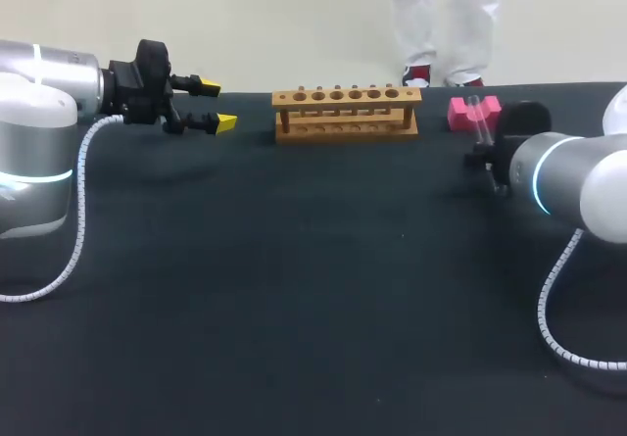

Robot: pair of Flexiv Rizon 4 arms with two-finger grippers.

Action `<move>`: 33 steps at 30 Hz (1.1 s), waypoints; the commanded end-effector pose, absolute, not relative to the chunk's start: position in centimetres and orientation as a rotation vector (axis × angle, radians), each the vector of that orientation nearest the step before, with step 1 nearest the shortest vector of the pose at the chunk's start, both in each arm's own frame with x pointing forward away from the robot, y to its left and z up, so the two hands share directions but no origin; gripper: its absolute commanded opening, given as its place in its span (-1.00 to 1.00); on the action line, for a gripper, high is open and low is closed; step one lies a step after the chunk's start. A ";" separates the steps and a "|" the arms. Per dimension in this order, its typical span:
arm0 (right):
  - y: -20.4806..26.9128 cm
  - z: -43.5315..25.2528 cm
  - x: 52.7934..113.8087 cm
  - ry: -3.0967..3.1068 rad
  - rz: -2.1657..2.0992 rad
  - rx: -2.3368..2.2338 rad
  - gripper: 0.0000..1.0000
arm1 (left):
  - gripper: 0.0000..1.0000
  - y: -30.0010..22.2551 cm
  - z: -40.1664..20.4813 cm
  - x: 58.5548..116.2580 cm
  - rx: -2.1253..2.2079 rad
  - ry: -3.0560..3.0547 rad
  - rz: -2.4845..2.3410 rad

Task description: Grasp the test tube, adjust it, and insert it.

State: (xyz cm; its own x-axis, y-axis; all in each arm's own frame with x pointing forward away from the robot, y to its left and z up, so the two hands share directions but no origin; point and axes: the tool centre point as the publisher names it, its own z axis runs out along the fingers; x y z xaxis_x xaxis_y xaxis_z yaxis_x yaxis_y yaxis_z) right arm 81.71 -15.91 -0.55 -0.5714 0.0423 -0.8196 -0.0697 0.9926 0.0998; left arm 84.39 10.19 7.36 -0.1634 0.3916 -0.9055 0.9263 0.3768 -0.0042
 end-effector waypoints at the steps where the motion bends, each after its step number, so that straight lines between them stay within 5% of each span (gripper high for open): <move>1: -16.4 -0.6 81.3 2.003 0.207 -0.032 -1.00 | 1.00 10.2 7.3 84.3 1.162 1.731 -0.744; 33: -14.8 7.8 78.4 1.985 0.172 0.007 -1.00 | 1.00 10.2 7.3 84.3 1.162 1.731 -0.744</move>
